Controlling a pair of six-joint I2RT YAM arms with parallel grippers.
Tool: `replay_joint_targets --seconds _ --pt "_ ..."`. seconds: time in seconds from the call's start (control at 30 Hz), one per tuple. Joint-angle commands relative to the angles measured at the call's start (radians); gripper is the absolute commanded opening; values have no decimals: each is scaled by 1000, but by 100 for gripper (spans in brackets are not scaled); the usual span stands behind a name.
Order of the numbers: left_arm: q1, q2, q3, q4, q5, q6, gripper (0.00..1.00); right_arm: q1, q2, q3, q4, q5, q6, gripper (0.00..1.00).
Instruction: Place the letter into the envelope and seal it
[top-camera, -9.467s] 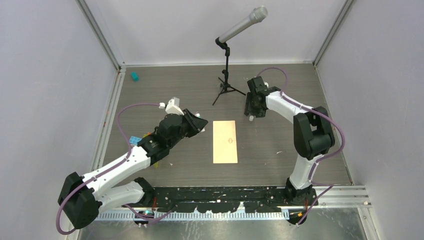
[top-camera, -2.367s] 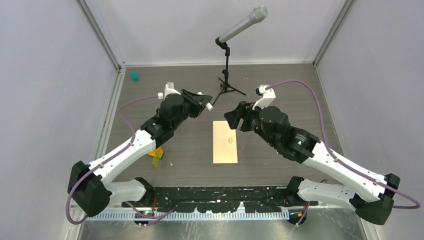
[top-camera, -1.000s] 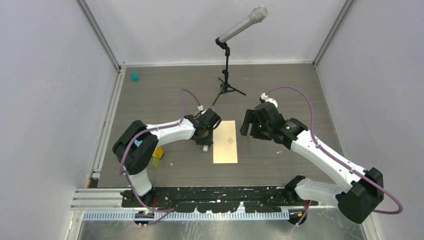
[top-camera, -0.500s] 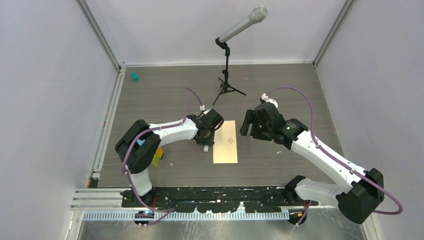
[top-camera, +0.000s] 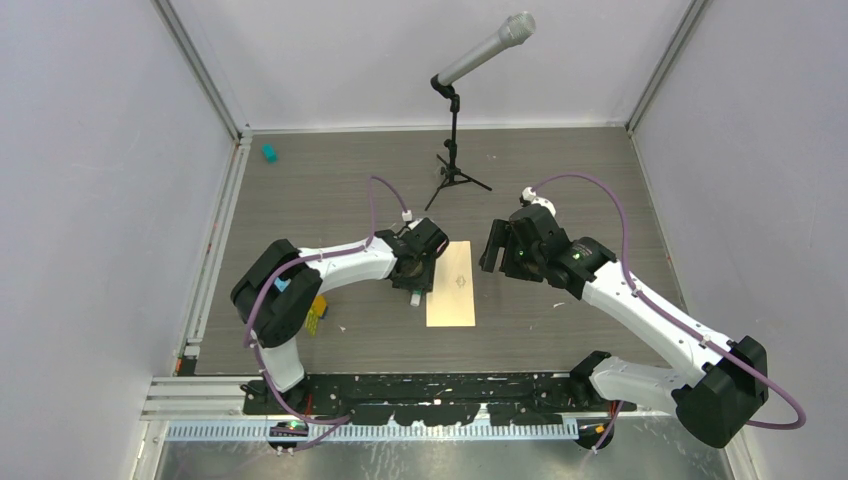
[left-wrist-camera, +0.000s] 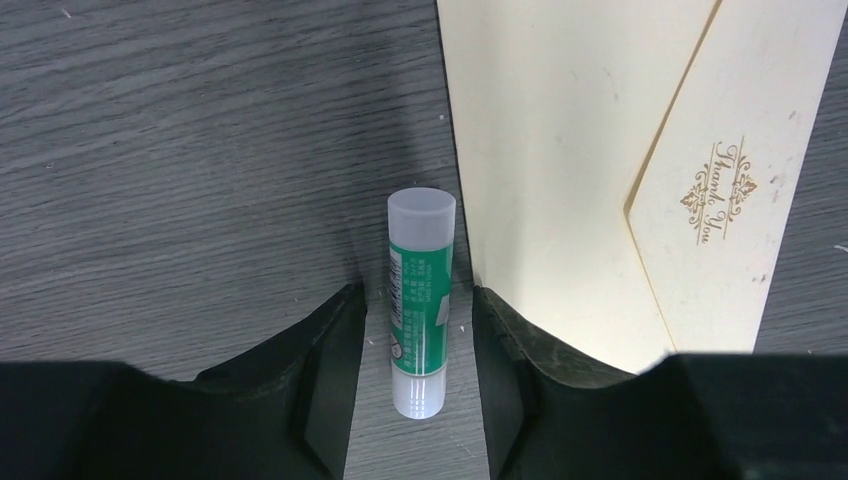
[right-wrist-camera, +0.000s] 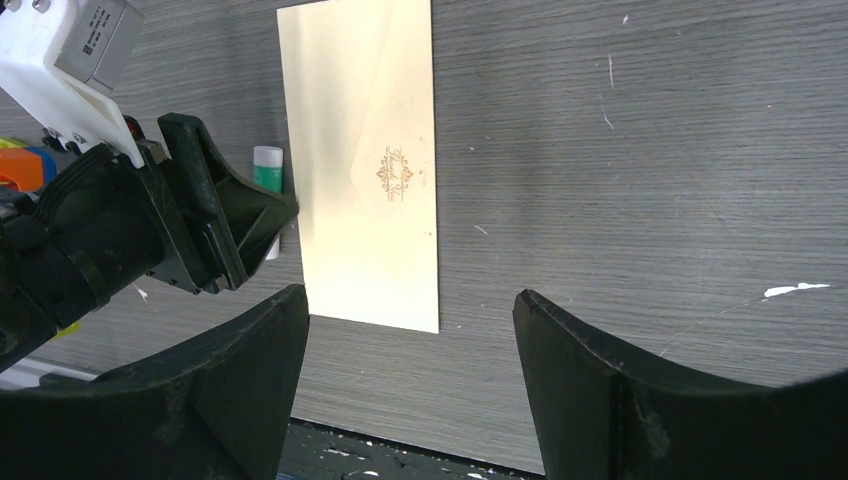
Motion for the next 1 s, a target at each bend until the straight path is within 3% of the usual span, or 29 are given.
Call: replay_joint_targets --seconds 0.0,0.67,0.73,0.8,0.93,0.97 --pt "3 28 -7 10 -2 13 47 -4 -32 11 19 -8 12 79" --pt "3 -21 20 1 -9 41 57 -4 -35 20 19 -11 12 79" --pt "3 -44 35 -14 -15 47 61 -4 -36 25 18 -11 13 79" --pt "6 -75 59 -31 -24 55 74 -5 -36 38 17 -11 13 79" --pt "15 -171 107 -64 -33 82 84 -4 -39 76 0 5 8 79" --pt "18 -198 120 -75 -33 91 96 -5 -40 90 -5 13 4 79"
